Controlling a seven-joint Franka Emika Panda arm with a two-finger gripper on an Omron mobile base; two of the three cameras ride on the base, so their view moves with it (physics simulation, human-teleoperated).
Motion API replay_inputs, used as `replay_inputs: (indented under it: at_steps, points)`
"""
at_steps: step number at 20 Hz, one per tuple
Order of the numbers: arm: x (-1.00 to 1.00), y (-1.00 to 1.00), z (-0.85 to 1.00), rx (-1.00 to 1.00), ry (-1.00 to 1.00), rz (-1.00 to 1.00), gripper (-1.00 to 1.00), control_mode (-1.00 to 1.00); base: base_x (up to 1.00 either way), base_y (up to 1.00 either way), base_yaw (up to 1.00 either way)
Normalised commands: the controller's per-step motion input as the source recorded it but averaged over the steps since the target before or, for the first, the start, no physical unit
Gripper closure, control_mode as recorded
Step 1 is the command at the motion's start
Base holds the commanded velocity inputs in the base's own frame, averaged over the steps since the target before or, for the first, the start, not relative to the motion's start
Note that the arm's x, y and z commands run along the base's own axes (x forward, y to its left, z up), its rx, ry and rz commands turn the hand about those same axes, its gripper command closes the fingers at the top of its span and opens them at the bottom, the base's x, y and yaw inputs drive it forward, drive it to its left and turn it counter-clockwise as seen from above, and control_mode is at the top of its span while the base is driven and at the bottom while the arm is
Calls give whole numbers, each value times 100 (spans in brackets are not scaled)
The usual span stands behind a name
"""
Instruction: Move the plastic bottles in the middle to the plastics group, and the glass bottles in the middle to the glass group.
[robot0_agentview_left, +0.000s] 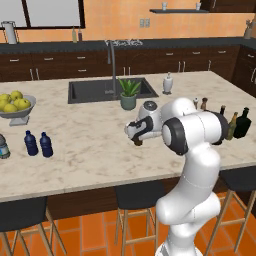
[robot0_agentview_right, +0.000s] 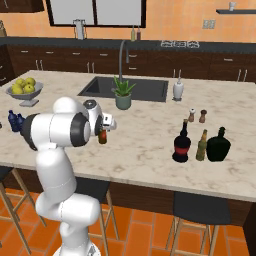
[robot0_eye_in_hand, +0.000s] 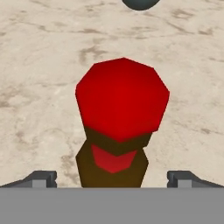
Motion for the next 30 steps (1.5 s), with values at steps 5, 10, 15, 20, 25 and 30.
replay_inputs:
  at_steps: [5, 10, 15, 20, 25, 30]
  points:
    - [7, 0, -8, 0, 0, 0, -100, -100, 0, 0, 0]
    - [11, 0, -2, 0, 0, 0, -100, -100, 0, 0, 0]
    - [0, 0, 0, 0, 0, 0, 100, -100, 0, 0, 0]
    - [0, -7, 1, 0, 0, 0, 100, -100, 0, 0, 0]
    - [0, -61, 40, 1, 0, -14, 100, -100, 0, 0, 0]
    - [0, -100, 31, 3, 5, -28, 100, -100, 0, 0, 0]
